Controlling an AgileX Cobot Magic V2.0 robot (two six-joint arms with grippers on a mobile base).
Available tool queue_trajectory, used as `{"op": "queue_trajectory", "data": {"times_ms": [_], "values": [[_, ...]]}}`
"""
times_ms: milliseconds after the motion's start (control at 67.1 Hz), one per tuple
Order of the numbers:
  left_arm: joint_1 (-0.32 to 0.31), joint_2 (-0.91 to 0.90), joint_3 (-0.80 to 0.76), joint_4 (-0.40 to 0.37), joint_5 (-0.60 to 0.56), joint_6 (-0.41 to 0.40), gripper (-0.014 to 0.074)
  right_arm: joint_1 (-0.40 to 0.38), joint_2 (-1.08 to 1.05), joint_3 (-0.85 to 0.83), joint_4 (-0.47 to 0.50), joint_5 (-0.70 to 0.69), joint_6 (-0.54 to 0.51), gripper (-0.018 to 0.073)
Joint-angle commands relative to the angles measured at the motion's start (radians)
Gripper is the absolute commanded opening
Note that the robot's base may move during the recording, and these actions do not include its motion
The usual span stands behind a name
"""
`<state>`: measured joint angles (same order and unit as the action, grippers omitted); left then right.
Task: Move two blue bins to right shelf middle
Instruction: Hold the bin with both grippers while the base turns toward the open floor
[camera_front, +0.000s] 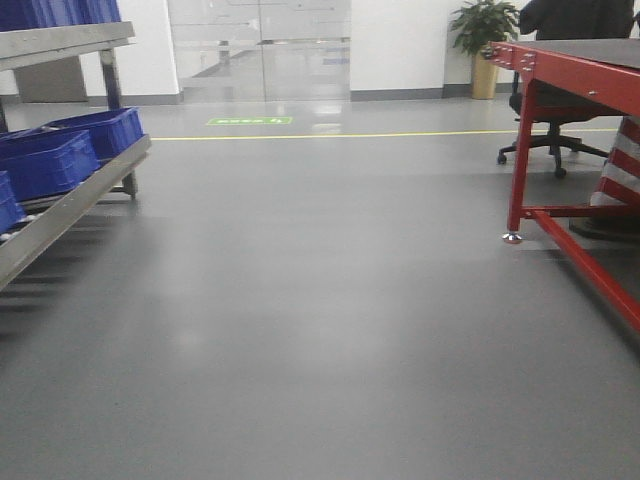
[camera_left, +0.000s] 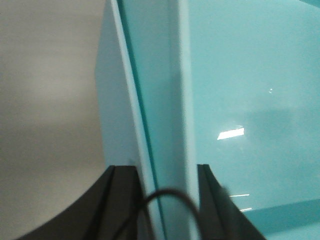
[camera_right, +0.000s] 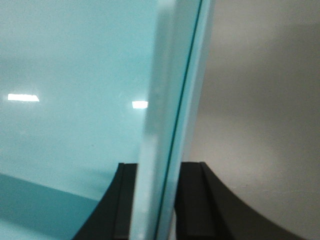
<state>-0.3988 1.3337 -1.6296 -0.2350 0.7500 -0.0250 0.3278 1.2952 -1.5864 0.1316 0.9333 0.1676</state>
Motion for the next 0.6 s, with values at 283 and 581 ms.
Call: {"op": "queue_trajectory", "data": {"times_ms": [283,581], "values": [[0.006,-0.021,-0.017,-0.026,-0.122,-0.029,-0.0111,-0.007,-0.02,-0.018,-0.02,-0.059,-0.047,-0.0154],[0.006,-0.021,-0.017,-0.026,-0.122,-0.029,-0.0111,-0.007,-0.02,-0.018,-0.02,-0.059,-0.047,-0.0154]]}}
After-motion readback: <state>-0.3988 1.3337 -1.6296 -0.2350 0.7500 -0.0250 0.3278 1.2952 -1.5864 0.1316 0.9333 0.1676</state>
